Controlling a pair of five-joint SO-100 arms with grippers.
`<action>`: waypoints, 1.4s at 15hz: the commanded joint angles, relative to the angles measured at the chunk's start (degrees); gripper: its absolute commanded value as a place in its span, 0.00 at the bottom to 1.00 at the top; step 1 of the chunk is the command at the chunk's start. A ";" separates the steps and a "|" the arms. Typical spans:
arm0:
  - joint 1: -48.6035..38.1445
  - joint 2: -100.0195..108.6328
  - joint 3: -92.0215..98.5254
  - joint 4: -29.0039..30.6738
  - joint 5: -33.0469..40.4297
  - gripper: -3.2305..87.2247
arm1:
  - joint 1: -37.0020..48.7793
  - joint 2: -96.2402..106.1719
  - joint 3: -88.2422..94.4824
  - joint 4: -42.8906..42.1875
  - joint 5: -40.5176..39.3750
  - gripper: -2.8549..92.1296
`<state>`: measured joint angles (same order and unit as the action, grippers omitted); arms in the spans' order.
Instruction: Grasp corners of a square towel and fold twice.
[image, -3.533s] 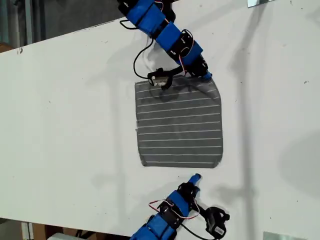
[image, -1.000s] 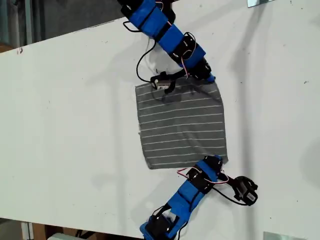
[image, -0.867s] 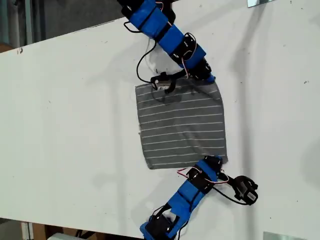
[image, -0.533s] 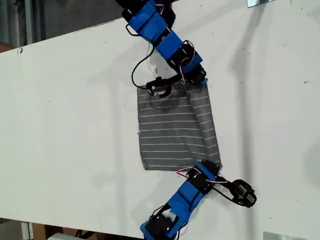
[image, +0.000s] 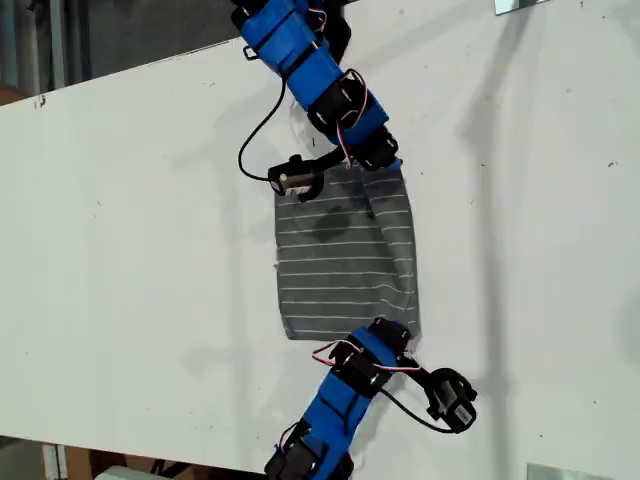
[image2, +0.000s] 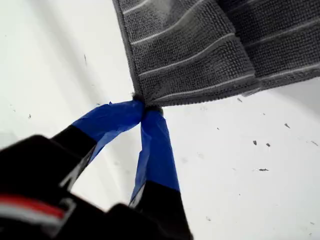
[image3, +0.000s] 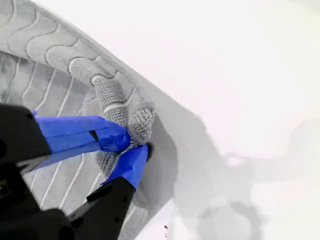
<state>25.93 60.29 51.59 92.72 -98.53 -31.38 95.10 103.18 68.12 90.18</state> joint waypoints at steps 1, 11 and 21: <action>-2.72 8.79 -2.20 0.70 5.10 0.03 | 2.11 5.10 -5.01 2.64 -2.20 0.03; -21.09 20.21 9.23 2.81 18.54 0.03 | 23.99 21.27 5.01 7.03 -11.25 0.03; -36.21 36.21 44.65 -16.26 20.57 0.03 | 39.64 38.76 29.36 -2.46 -14.85 0.03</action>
<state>-8.44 93.60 93.69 80.07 -77.52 7.03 132.28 132.28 67.15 76.46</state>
